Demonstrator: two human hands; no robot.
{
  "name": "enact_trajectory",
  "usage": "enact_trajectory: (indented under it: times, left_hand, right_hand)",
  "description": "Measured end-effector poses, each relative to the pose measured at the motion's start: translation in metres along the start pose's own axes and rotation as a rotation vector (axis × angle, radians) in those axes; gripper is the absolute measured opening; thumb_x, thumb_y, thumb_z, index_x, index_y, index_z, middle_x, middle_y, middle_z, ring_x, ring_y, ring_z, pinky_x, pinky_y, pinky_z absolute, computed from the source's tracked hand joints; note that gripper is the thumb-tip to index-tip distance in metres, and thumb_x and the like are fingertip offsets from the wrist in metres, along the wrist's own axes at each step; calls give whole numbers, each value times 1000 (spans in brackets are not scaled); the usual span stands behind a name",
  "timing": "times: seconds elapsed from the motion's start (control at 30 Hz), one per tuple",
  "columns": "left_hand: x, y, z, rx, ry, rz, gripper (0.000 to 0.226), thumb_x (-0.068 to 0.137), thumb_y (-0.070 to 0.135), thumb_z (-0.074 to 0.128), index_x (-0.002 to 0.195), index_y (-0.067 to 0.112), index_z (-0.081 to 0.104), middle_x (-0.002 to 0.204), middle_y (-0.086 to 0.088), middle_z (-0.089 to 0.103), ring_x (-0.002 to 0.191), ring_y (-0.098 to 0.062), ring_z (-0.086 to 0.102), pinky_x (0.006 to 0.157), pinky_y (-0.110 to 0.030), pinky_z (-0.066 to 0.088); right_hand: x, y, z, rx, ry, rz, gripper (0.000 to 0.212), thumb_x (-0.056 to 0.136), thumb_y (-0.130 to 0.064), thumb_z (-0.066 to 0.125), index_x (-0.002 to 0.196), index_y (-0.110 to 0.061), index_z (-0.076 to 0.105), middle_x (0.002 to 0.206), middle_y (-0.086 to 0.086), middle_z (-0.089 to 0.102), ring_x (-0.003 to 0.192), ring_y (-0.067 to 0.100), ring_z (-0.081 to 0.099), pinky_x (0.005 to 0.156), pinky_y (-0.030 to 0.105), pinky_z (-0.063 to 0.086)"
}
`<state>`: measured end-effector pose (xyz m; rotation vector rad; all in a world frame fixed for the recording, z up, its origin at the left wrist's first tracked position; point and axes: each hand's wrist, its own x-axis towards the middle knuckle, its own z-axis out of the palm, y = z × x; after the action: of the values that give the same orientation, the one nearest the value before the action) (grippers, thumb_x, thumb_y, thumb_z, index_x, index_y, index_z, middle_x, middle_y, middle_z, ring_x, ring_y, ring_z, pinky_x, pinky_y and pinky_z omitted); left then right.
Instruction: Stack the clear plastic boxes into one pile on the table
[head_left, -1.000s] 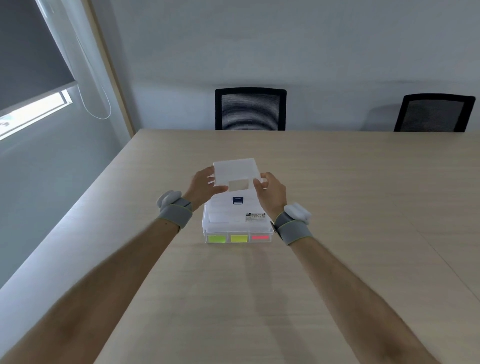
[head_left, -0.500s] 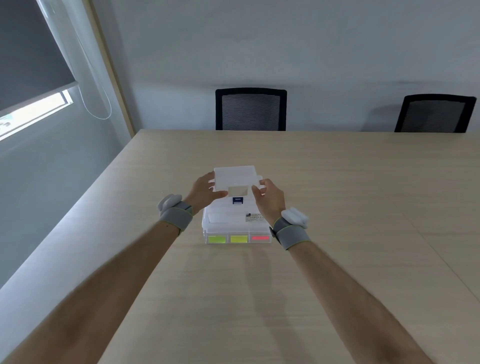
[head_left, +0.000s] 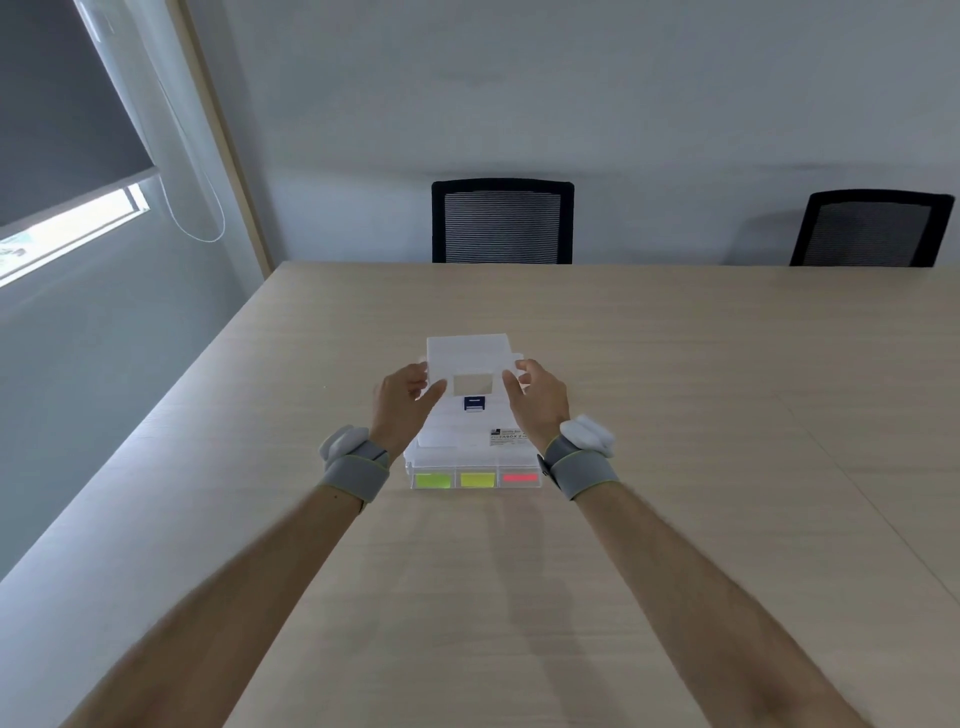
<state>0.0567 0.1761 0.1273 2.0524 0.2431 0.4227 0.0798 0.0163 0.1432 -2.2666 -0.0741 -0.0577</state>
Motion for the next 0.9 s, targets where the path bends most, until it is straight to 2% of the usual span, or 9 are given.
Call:
enact_trajectory:
  times: [0.2,0.27,0.33,0.4,0.47,0.53,0.6,0.73,0.9]
  left_hand:
    - [-1,0,1,40,42,30,42,89,17,55,128,2,50,113,-23,67,114,-29,60,95,-26,42]
    - [-1,-1,1,41,39,36,41,90,16,53,128,2,51,95,-22,69,113,-26,60,86,-14,37]
    - [-1,-1,1,54,28,40,40,90,14,52,127,2,51,80,-16,63,103,-23,61,77,-7,32]
    - [0,-1,1,74,5,49,40,90,14,51,129,2,50,75,-13,55,84,-20,53,69,-8,31]
    - [1,-3,1,91,-21,62,41,91,14,50,130,2,48,74,-9,50,78,-18,43,63,-12,29]
    - [2,-4,0,109,-42,63,42,91,15,50,132,4,46,81,-10,58,81,-17,47,66,-12,30]
    - [1,-3,0,109,-57,43,44,91,16,50,133,4,45,97,-12,65,92,-19,54,74,-12,32]
    - [-1,-2,-1,110,-94,25,48,91,16,50,136,6,40,126,-19,60,117,-29,56,87,-18,36]
    - [-5,3,-1,73,-65,21,47,89,12,53,134,3,41,127,-22,57,110,-33,58,90,-29,44]
  right_hand:
    - [-2,1,0,-3,-7,-13,43,97,-28,42,133,-5,45,127,18,60,118,31,54,100,40,43]
    - [-2,1,0,-2,-13,-13,43,97,-28,42,133,-5,45,126,18,60,118,31,54,100,39,43]
    - [-2,1,0,7,-14,-8,43,97,-28,42,133,-4,45,126,18,59,119,31,54,100,39,43]
    - [-3,1,0,24,-16,-5,43,97,-28,43,133,-4,45,127,18,59,119,30,54,101,39,43]
    - [-3,2,0,39,-15,-5,43,97,-28,43,132,-4,46,126,18,59,119,31,54,101,40,43]
    - [-4,2,0,46,-12,-7,42,97,-27,43,132,-4,46,126,18,60,118,31,54,101,41,43]
    - [-4,2,0,54,-9,-5,42,97,-27,43,132,-4,46,126,19,60,118,31,55,101,41,44]
    - [-5,3,1,65,-8,-7,42,97,-28,43,131,-4,46,126,19,60,118,31,55,100,40,45]
    - [-5,5,0,60,-5,-13,41,96,-26,43,131,-6,46,122,18,63,114,29,58,93,32,45]
